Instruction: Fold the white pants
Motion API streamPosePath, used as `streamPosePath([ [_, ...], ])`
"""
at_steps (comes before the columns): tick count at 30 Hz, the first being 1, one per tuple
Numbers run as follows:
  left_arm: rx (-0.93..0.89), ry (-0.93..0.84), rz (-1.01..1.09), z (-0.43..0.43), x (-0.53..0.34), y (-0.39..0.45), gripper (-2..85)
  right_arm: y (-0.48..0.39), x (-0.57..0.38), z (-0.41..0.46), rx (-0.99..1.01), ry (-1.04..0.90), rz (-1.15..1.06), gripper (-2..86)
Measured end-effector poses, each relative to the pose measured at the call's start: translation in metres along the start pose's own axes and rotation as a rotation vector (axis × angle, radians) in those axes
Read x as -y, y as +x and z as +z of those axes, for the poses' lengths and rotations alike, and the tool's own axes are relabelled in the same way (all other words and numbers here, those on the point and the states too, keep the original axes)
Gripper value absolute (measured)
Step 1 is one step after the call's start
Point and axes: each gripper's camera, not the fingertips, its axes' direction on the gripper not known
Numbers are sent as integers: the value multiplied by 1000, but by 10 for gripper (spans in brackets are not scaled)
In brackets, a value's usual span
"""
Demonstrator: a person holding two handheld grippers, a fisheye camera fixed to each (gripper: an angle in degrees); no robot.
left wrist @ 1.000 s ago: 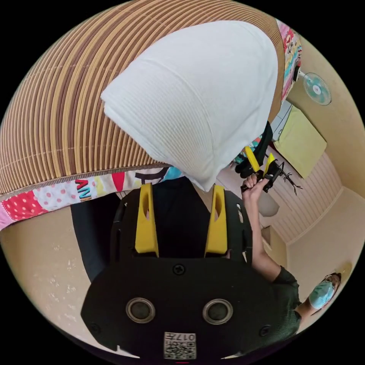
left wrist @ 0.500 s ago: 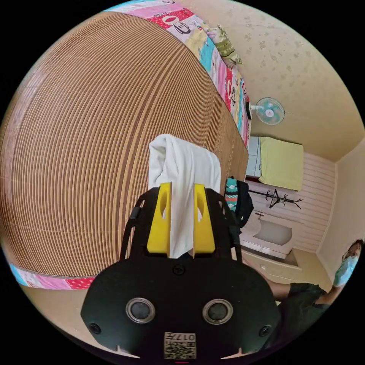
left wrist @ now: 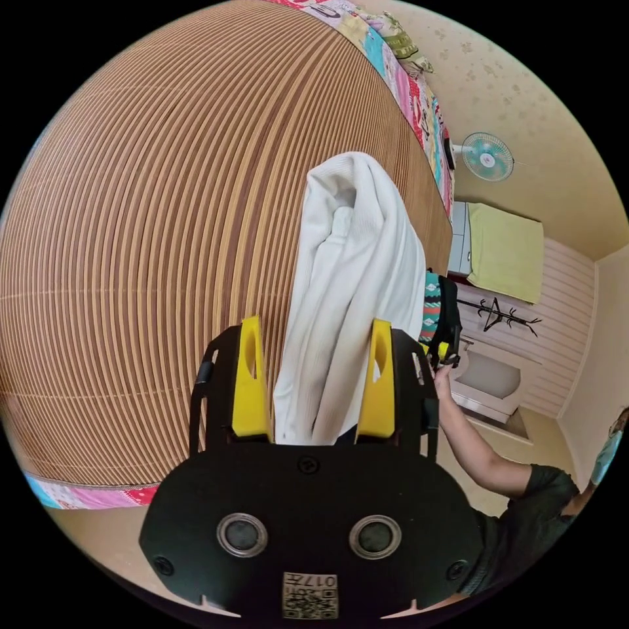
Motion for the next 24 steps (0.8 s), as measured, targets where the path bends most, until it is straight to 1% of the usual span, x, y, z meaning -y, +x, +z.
streamPosePath([
  [3, -33, 1, -1, -5, -6, -11, 212, 9, 31, 13, -27, -97, -48, 284],
  [5, -141, -72, 4, 3, -13, -21, 205, 13, 37, 20, -46, -126, -61, 273],
  [7, -208, -154, -9, 17, -22, -29, 186, 15, 33, 20, -118, -104, -65, 257],
  [8, -194, -145, -27, 18, -31, -32, 176, 18, 26, 17, -124, -64, -60, 242],
  [10, -176, -162, -22, 18, -40, -31, 164, 32, 19, 25, 52, -117, -44, 221],
  [11, -176, -210, -22, 20, -44, -31, 155, 48, 12, 32, 163, -122, 17, 214],
  [13, -195, -297, -16, 20, -54, -35, 141, 66, -1, 35, 158, -138, 125, 177],
  [14, -214, -340, -8, 17, -62, -38, 135, 69, -10, 38, 133, -155, 152, 164],
  [16, -239, -383, 0, 4, -75, -43, 130, 68, -20, 43, 165, -201, 158, 146],
  [18, -243, -402, 13, -16, -89, -47, 126, 51, -27, 53, 189, -279, 131, 131],
  [21, -206, -386, 4, -66, -111, -52, 123, -1, -28, 68, 96, -305, 3, 97],
  [23, -129, -313, 51, -122, -127, -48, 117, -33, -22, 82, 106, -310, -69, 84],
  [24, -118, -288, 61, -139, -131, -48, 116, -53, -15, 94, 135, -317, -113, 81],
])
